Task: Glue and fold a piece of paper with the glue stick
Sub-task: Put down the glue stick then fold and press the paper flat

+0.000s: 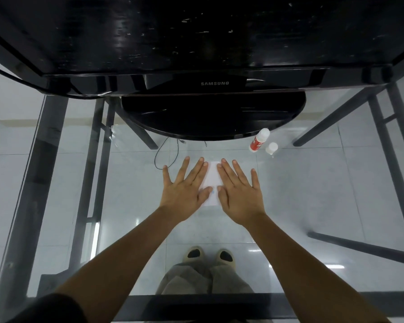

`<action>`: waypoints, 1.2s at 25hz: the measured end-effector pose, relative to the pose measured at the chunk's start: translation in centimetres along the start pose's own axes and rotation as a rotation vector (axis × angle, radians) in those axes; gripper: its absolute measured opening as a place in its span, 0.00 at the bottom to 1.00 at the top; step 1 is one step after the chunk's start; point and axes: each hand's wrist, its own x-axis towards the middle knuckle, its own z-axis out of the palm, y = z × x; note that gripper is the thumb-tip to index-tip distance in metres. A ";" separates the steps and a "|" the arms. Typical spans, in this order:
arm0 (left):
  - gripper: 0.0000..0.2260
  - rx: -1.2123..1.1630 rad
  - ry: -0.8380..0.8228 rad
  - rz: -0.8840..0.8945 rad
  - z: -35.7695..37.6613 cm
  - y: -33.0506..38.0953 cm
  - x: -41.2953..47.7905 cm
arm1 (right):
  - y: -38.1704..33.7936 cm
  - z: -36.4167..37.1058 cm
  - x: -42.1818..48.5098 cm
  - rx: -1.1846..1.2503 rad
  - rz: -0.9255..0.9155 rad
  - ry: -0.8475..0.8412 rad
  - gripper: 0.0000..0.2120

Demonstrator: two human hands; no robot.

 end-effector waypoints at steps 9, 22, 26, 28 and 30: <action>0.29 0.093 -0.015 -0.079 0.1 1.3 -0.9 | -0.2 0.1 0.1 -0.022 0.019 0.005 0.28; 0.24 0.133 0.096 0.424 0.2 -1.5 -6.4 | 0.1 0.7 0.1 -0.004 0.005 0.056 0.27; 0.23 -0.027 0.075 0.263 -1.8 -3.3 -0.4 | 0.2 0.7 0.1 0.009 0.000 0.053 0.27; 0.24 0.006 0.035 0.272 -1.8 -3.3 1.5 | 0.1 0.7 0.1 0.011 0.003 0.053 0.27; 0.25 0.094 0.044 0.360 -1.2 -3.4 1.6 | 0.1 0.7 0.1 0.010 0.006 0.051 0.27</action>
